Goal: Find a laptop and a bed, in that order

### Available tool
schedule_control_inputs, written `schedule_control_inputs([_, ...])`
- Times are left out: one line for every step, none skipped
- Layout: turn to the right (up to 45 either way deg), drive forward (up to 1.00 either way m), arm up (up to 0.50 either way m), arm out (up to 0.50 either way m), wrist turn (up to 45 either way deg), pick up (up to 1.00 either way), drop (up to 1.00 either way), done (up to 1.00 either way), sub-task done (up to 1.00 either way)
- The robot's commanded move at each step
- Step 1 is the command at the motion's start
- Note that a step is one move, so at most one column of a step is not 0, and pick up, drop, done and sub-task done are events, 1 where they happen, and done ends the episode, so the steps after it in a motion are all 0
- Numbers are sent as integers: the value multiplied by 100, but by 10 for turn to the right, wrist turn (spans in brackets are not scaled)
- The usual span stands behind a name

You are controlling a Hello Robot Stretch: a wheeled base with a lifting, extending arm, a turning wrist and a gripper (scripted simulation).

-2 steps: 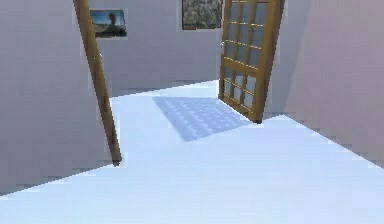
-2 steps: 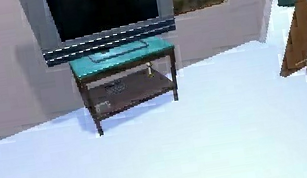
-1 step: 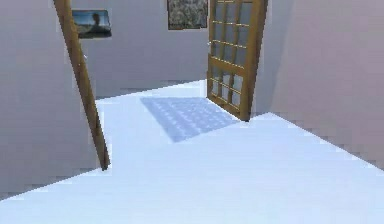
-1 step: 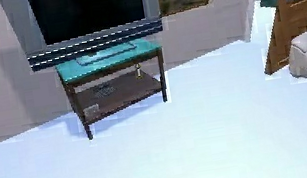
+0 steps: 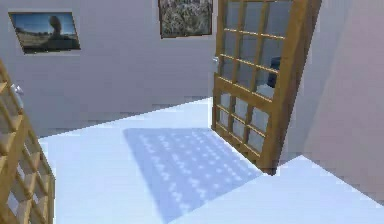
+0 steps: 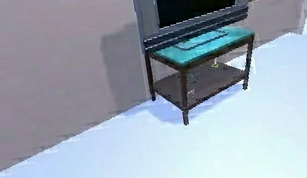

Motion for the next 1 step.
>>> schedule_control_inputs([0,85,0,0,0,0,0,0,0])
